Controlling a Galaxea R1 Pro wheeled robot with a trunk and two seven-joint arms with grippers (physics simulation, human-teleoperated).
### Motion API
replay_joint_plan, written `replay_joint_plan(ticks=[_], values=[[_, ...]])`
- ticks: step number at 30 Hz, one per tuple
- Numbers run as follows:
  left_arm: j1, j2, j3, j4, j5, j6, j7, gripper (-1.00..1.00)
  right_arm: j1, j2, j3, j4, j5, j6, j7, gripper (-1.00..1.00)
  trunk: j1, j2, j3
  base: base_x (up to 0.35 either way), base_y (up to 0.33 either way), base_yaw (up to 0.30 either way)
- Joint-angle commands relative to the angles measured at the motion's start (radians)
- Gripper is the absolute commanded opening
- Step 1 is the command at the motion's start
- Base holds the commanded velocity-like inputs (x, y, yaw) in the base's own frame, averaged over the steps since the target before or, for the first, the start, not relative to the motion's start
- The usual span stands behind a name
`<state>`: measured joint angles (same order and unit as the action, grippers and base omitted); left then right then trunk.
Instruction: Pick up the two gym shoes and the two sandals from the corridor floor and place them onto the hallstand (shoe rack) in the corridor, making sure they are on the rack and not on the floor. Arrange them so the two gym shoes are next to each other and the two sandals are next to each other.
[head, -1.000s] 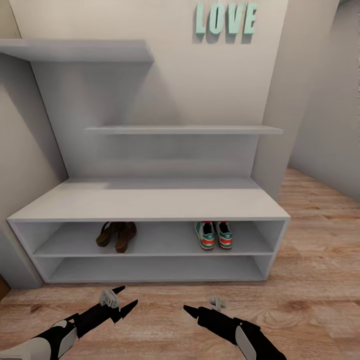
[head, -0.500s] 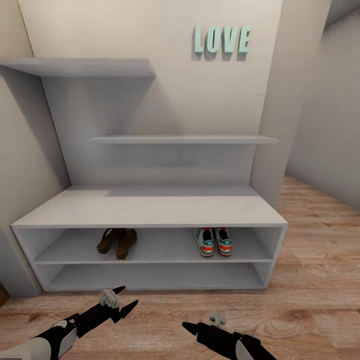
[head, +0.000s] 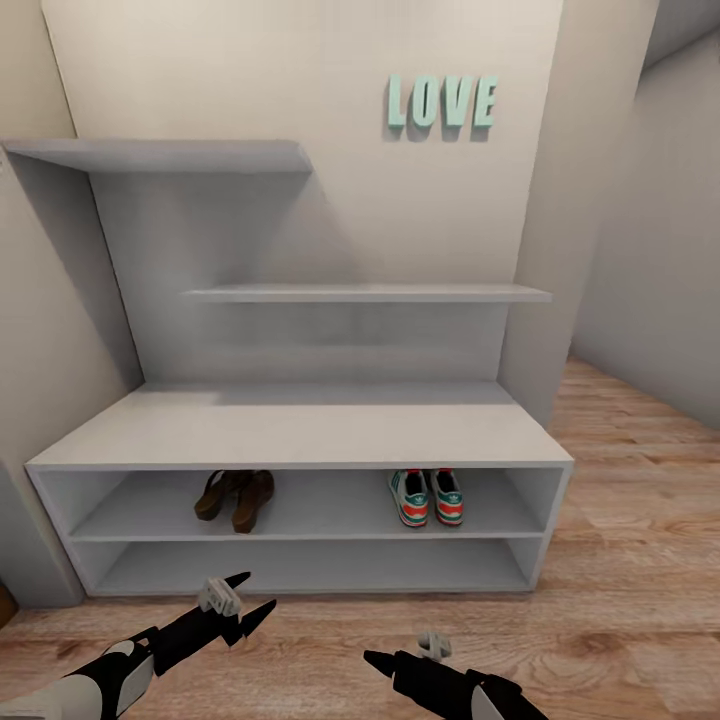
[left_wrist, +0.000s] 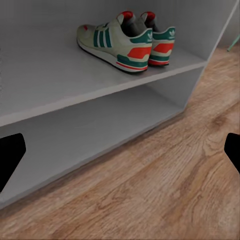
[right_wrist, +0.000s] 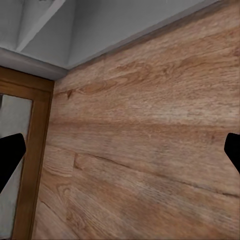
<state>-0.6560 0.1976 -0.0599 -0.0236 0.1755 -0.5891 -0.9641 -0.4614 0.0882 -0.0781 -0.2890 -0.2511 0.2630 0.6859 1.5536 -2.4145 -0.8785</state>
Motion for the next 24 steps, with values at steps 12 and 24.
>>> replay_joint_plan(ticks=[12,24], values=[[-0.001,0.000,-0.008,0.001,0.009,-0.001,-0.004,1.00,0.000,0.001,-0.008,0.060,-0.002,0.009,0.003,1.00,-0.008,0.014,0.007,0.000,0.000,0.000],[-0.001,0.000,-0.008,0.001,0.009,-0.002,-0.004,1.00,0.000,0.001,-0.008,0.162,-0.002,0.008,0.003,1.00,-0.008,0.014,0.007,0.000,0.000,0.000]])
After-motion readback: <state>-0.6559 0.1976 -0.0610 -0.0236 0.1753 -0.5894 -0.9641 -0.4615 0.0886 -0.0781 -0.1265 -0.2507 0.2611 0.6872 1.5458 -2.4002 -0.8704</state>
